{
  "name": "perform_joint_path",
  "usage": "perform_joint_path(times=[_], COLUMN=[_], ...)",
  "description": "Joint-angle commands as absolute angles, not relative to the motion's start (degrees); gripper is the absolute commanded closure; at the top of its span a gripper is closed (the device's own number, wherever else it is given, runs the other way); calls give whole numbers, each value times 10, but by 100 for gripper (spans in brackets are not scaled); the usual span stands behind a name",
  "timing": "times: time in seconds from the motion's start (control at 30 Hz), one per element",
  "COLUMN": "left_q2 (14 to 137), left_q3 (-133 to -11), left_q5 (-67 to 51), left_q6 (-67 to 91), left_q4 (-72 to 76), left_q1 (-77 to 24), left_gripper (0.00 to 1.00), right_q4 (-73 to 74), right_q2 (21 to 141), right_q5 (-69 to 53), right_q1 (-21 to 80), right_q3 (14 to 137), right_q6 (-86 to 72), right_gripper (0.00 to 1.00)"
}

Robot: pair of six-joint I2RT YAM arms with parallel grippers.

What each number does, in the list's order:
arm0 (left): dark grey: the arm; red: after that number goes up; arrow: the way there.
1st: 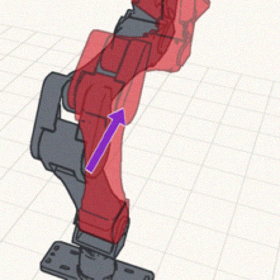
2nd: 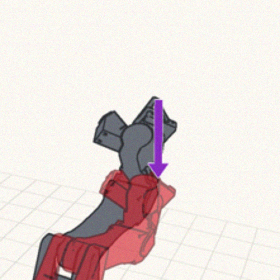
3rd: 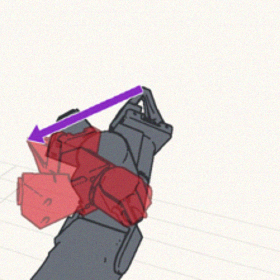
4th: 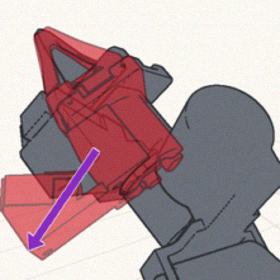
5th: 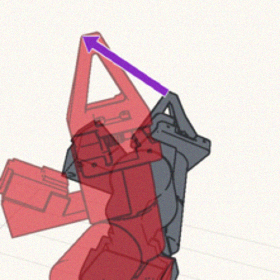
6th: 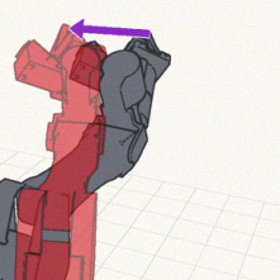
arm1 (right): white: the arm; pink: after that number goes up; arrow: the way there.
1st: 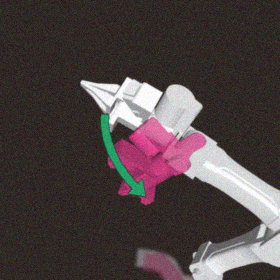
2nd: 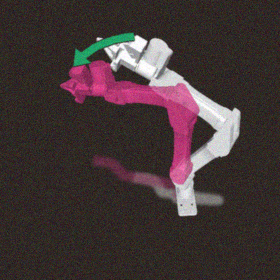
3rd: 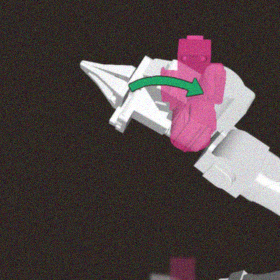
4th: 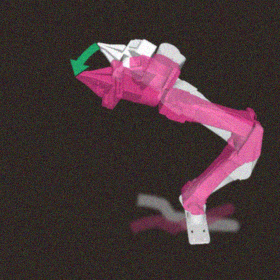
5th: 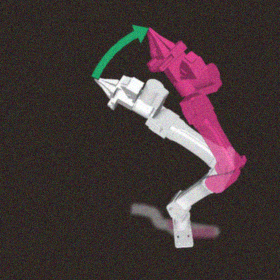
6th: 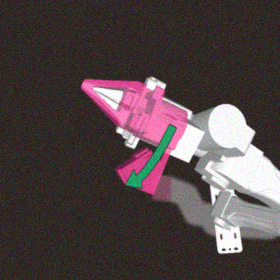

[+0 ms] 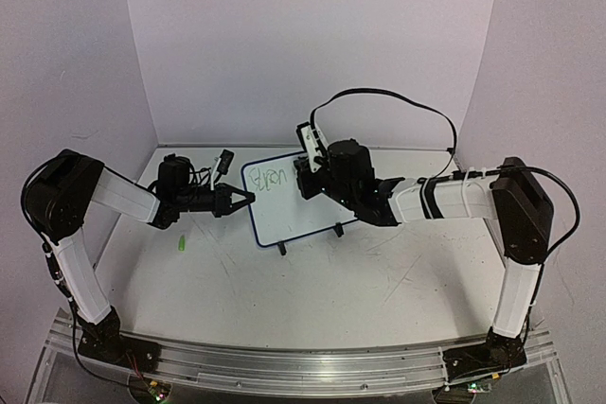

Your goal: Write a sentence on the whiteboard

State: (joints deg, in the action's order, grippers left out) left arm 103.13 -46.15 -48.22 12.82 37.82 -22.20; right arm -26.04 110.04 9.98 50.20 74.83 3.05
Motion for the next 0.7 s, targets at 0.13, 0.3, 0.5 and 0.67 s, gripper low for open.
perform_joint_path(times=[0.13, 0.3, 0.5, 0.67], left_q2=[1026, 1025, 1025, 1026], left_q3=[-475, -474, -474, -475], left_q5=[-441, -439, -439, -439], left_q6=[75, 75, 75, 76], left_q4=[340, 340, 340, 340], left_q1=[-222, -222, -221, -221], left_gripper=[100, 100, 100, 100], right_q4=[-278, -275, -275, -271], right_q2=[1087, 1094, 1102, 1111], right_q5=[90, 87, 103, 114], right_q1=[500, 502, 497, 497], right_q3=[757, 765, 771, 782], right_q6=[39, 40, 23, 20], right_gripper=[100, 100, 100, 100])
